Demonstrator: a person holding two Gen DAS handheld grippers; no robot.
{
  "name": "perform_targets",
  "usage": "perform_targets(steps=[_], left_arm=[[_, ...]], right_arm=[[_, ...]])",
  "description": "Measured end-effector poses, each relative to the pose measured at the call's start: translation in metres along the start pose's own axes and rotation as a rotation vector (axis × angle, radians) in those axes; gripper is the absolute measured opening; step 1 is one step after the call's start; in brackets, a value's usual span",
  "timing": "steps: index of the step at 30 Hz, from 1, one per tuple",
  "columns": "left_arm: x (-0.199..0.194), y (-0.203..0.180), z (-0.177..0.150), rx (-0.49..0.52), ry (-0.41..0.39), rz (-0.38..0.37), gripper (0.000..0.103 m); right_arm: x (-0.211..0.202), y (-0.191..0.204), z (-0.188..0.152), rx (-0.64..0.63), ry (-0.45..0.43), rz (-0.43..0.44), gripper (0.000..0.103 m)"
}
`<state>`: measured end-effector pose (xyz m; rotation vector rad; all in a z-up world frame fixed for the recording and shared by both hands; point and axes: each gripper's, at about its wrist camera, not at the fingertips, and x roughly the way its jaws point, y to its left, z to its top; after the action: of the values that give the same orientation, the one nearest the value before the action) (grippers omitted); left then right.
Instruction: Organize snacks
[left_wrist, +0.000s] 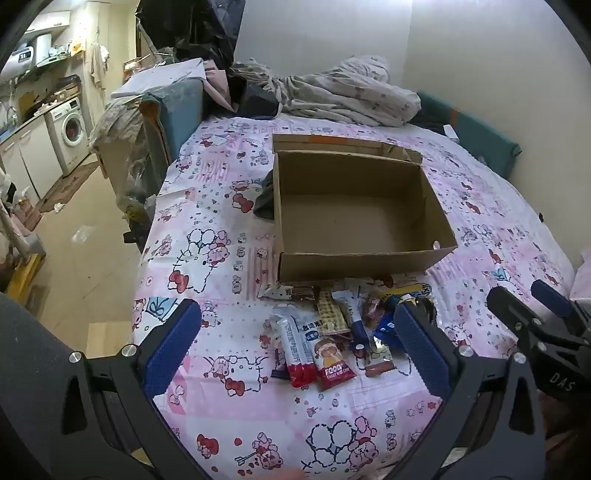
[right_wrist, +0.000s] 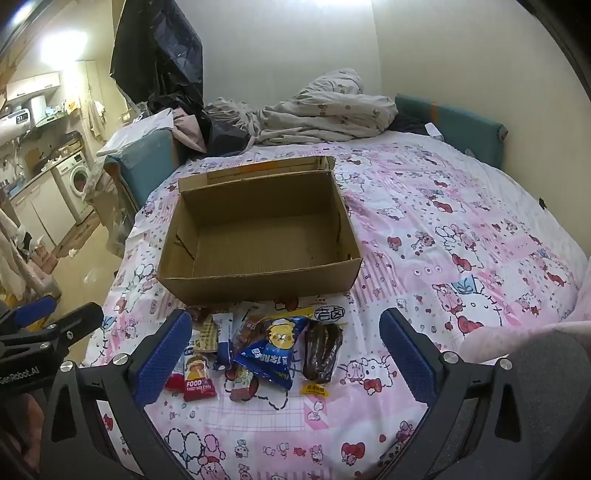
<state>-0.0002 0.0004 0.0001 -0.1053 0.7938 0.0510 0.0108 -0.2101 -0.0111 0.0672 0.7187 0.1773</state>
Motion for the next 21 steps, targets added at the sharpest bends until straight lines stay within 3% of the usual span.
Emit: perform_targets(steps=[4, 9, 21], left_arm=[[0.0023, 0.0032, 0.0025, -0.012, 0.031, -0.007, 0.103], [0.0003, -0.0037, -0.0015, 0.011, -0.007, 0.005, 0.103], [-0.0008, -0.0012, 0.0004, 0.003, -0.011, 0.002, 0.103]], right_arm=[[0.0, -0.0005, -0.0002, 0.0, 0.008, -0.002, 0.103], [0.0, -0.0013, 0.0002, 0.003, 0.004, -0.011, 0.103], [-0.0007, -0.0011, 0.0015, 0.0, 0.001, -0.004, 0.103]])
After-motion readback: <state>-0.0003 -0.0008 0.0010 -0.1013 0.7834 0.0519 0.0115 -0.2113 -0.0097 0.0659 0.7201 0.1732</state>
